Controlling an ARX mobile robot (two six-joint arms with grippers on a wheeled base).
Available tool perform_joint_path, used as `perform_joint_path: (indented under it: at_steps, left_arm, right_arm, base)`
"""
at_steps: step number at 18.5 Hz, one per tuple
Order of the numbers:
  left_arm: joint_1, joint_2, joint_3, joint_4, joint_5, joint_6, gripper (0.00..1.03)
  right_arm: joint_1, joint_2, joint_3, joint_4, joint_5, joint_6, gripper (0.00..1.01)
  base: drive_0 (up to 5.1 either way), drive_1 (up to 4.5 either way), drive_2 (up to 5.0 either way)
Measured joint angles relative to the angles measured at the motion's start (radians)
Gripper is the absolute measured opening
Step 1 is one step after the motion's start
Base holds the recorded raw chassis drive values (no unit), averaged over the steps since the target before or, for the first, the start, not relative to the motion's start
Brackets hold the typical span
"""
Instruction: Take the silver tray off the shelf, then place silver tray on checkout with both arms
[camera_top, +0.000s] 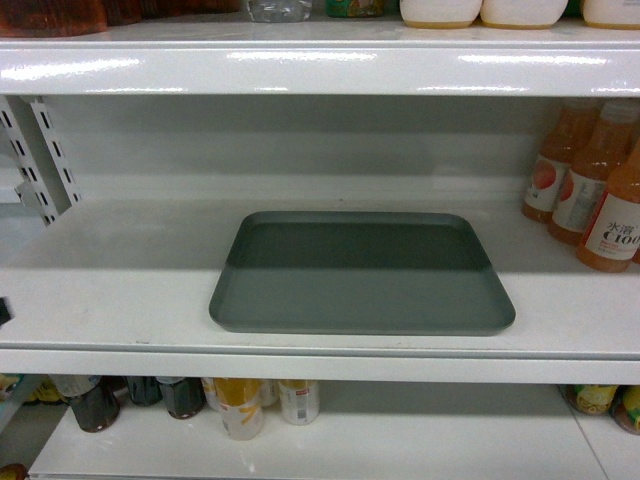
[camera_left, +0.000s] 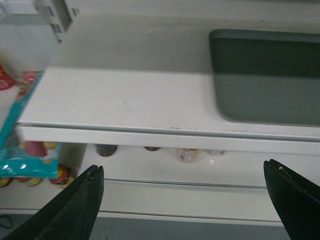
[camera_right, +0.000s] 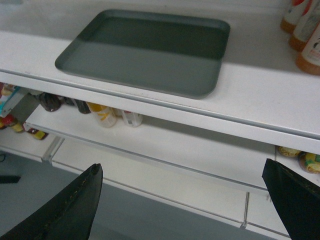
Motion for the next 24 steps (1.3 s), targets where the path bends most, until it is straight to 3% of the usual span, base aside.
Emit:
perform_joint_path:
  at_steps: [1, 2, 5, 7, 10, 17, 21, 24]
  left_arm:
    - [0.005, 0.244, 0.1, 0.08, 0.068, 0.001, 0.98]
    - [0.005, 0.38, 0.161, 0.1, 0.101, -0.011, 0.98]
    - [0.005, 0.594, 0.276, 0.126, 0.132, -0.026, 0.98]
    - [0.009, 0.761, 0.39, 0.14, 0.135, -0.025, 0.98]
    - [0.015, 0.998, 0.615, 0.094, 0.14, -0.024, 0.98]
    - [0.011, 1.23, 0.953, -0.04, 0.11, -0.048, 0.98]
    - [-0.018, 1.325, 1.075, -0.115, 0.098, -0.043, 0.98]
    - [-0.026, 1.355, 1.122, -0.166, 0.099, -0.046, 0.98]
  right_arm:
    - [0.038, 0.225, 0.051, 0.128, 0.026, -0.005, 0.98]
    - [0.048, 0.338, 0.092, 0.192, 0.034, -0.004, 0.98]
    - [0.084, 0.576, 0.199, 0.324, 0.075, 0.0, 0.98]
    - [0.101, 0.772, 0.293, 0.382, 0.097, 0.023, 0.98]
    - [0.111, 1.059, 0.511, 0.374, 0.131, 0.075, 0.98]
    - [0.129, 1.395, 0.893, 0.235, 0.249, 0.124, 0.98]
    - [0.121, 1.561, 1.124, 0.107, 0.309, 0.145, 0.98]
    - [0.121, 1.629, 1.217, 0.049, 0.327, 0.143, 0.98]
  base:
    - [0.0, 0.0, 0.0]
    - [0.0, 0.0, 0.0]
    - [0.0, 0.0, 0.0]
    - [0.0, 0.0, 0.0]
    - [0.0, 0.0, 0.0]
    - [0.0, 0.0, 0.0]
    - [0.0, 0.0, 0.0]
    - [0.0, 0.0, 0.0]
